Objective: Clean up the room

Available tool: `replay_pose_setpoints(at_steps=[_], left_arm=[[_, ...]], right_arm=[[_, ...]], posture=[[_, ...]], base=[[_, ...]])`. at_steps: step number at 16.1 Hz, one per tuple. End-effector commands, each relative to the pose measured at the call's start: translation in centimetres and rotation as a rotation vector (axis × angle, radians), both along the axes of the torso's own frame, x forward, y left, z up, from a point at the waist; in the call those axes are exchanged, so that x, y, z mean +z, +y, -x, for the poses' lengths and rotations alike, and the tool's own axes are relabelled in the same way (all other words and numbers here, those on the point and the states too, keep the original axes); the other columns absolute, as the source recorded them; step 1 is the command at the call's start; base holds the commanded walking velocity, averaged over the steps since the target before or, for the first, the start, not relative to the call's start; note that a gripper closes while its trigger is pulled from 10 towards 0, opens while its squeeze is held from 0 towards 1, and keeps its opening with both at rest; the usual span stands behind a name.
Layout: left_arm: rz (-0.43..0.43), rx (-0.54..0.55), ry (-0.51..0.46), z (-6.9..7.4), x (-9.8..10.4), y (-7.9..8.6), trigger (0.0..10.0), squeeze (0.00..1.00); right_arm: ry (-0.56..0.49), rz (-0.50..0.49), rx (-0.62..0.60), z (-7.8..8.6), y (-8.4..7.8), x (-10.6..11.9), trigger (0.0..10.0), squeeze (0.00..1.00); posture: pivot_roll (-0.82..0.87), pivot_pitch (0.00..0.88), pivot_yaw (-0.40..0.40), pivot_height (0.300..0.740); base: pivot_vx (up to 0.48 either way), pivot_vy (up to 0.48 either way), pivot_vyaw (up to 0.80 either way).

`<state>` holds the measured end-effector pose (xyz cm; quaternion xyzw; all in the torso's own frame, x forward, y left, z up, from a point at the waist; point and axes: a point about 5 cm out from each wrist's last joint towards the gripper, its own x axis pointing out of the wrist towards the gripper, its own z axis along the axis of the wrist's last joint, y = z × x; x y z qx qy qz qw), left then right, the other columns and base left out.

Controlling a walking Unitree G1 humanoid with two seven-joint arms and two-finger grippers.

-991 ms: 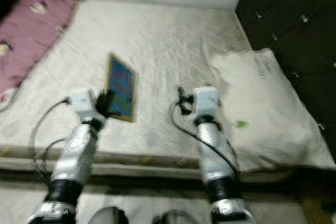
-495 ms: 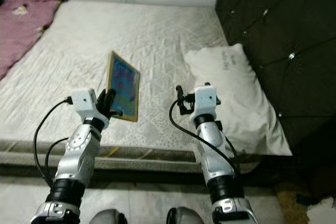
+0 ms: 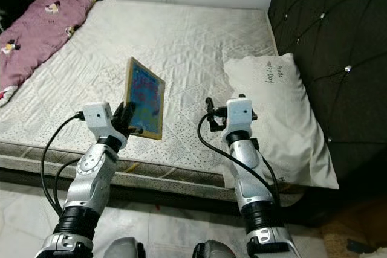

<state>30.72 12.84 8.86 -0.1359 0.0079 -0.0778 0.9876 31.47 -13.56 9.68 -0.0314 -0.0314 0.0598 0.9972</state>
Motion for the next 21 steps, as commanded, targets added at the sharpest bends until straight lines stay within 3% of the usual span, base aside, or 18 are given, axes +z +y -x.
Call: replay_pose_setpoints(at_steps=[1, 10, 17, 21], left_arm=[[-0.006, 0.001, -0.068, -0.44, 1.50, 0.21, 10.0, 0.00], [-0.005, -0.005, -0.062, -0.43, 1.40, 0.12, 10.0, 0.00], [0.007, 0.005, -0.043, -0.49, 1.20, -0.05, 10.0, 0.00], [0.010, 0.014, -0.034, -0.51, 1.12, 0.05, 10.0, 0.00]], right_arm=[[-0.013, -0.005, 0.010, -0.25, 0.34, 0.43, 10.0, 0.00], [-0.011, -0.008, 0.001, -0.29, 0.16, 0.40, 10.0, 0.00], [-0.004, -0.004, -0.005, -0.34, 0.02, 0.29, 10.0, 0.00], [-0.001, -0.004, -0.009, -0.37, -0.08, 0.26, 10.0, 0.00]], posture=[[0.00, 0.025, -0.005, 0.740], [-0.01, 0.027, -0.004, 0.740], [-0.01, 0.028, -0.003, 0.740], [-0.01, 0.028, -0.003, 0.740]], base=[[0.259, 0.000, 0.00], [0.266, 0.000, -0.14], [0.000, 0.000, 0.00], [0.000, 0.000, -0.80]])
